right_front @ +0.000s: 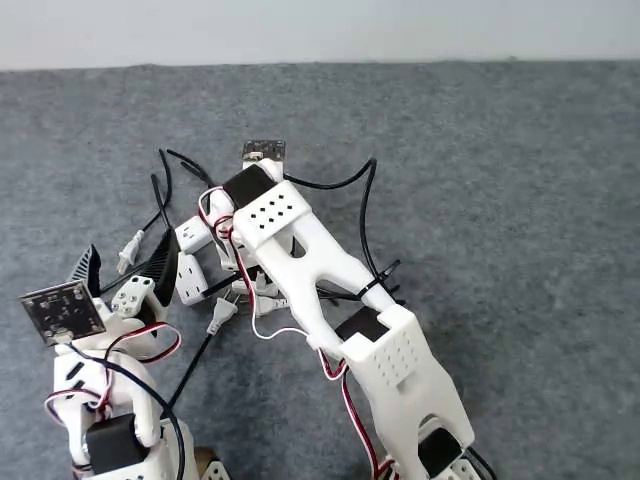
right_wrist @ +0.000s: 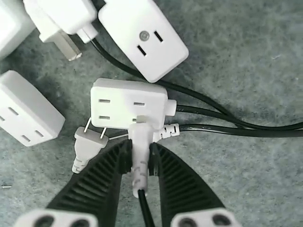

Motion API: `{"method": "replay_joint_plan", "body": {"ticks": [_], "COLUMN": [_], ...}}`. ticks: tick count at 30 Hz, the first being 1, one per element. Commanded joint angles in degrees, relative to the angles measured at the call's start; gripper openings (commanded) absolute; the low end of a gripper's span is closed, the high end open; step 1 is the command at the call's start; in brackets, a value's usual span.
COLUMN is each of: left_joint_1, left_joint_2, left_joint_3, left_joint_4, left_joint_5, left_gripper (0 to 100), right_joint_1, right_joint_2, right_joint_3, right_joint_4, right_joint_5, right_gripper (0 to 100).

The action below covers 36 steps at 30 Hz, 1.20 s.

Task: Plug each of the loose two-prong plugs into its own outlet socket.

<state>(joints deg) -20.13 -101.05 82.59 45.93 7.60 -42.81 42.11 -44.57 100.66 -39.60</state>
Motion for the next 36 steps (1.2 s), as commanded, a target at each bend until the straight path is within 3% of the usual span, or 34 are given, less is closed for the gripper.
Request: {"method": "replay_joint_plan", "body": {"ticks": [1, 36], "left_joint_1": [-0.2, -0.2], "left_joint_2": [-0.6, -0.6], "left_joint_3": [-0.3, -0.3], "left_joint_4": [-1.6, -1.6], "left_joint_5": [0.0, -0.1], "left_gripper": [36, 36], "right_joint_1": [0.9, 2.2], "right_joint_2": [-1.0, 6.5], "right_joint_3": [-4.0, -7.1], "right_joint_4": [1.9, 1.7], "right_joint_5": [1.6, 1.6], "right_gripper": [0.7, 0.7]}}
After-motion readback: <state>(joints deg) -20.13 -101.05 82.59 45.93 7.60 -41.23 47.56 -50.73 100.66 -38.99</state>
